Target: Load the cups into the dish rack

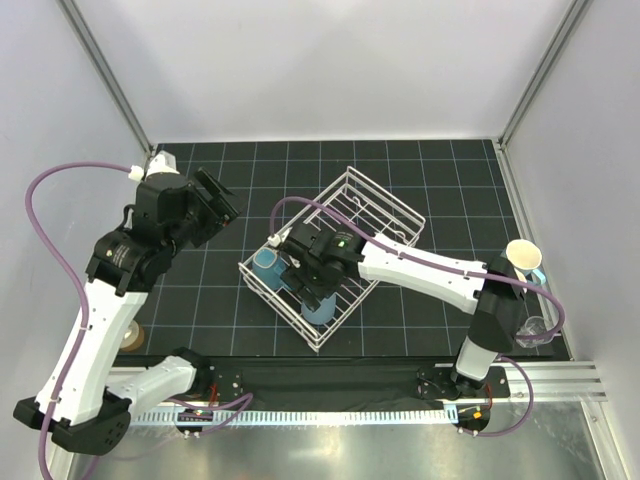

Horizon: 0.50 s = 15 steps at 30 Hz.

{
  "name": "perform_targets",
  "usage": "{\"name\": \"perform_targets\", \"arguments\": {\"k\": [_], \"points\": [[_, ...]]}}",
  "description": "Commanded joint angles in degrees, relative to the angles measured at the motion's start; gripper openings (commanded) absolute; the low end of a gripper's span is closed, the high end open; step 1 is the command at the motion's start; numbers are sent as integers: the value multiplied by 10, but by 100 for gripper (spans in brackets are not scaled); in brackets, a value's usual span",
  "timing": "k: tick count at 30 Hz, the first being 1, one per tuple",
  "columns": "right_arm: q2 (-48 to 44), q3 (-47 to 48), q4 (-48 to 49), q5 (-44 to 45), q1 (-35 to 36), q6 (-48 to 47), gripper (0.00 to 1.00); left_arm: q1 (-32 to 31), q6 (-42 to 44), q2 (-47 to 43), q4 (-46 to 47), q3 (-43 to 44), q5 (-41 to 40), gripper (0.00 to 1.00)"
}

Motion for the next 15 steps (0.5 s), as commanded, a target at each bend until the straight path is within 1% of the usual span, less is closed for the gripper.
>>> {"name": "perform_targets", "arguments": {"k": [1,8,15], "points": [[-7,33,-10,-13,7,-19,4,2,-5,3,4,0,-4,76],[10,37,-23,-37,13,-39,4,1,-7,5,9,0,2,76],[27,41,-18,-36,12,-41,4,1,-8,4,10,4,6,76]]}}
